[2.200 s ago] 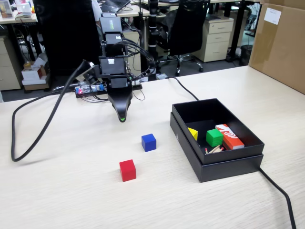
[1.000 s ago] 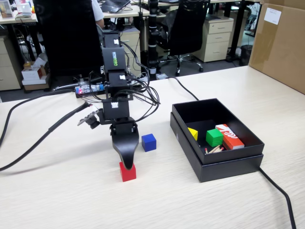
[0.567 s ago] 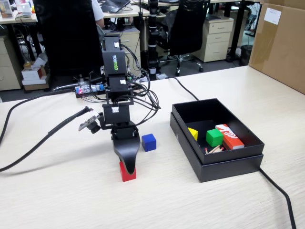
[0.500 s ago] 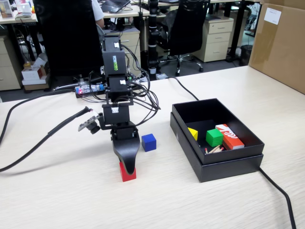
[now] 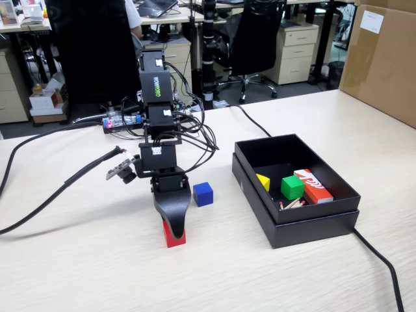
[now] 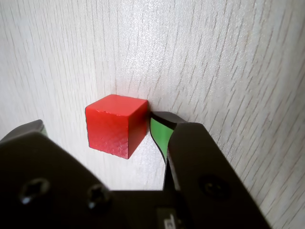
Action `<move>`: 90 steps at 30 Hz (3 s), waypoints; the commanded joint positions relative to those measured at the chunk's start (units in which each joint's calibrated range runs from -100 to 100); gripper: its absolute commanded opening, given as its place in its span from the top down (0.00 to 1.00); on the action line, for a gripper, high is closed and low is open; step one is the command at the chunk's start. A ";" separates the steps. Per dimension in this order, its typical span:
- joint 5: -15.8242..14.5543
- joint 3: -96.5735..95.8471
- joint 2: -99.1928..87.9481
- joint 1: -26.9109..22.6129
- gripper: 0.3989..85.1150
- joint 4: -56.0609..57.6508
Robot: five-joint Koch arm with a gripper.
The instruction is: Put the red cube on top of the blue cube
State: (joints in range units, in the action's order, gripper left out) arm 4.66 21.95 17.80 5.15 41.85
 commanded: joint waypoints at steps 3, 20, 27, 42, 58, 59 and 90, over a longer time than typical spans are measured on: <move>1.22 2.62 -1.33 0.00 0.56 2.17; 2.30 2.62 -1.10 -0.34 0.65 6.14; 2.00 3.43 -1.33 -0.10 0.78 6.40; 0.44 4.16 -6.27 0.29 1.00 6.49; -6.59 -9.90 -39.77 -5.96 1.00 14.61; -7.18 -11.16 -40.69 -6.69 1.00 14.61; -8.89 -15.97 -33.23 -7.18 1.00 10.03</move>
State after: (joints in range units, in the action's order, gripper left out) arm -4.47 4.70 -14.82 -2.32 54.39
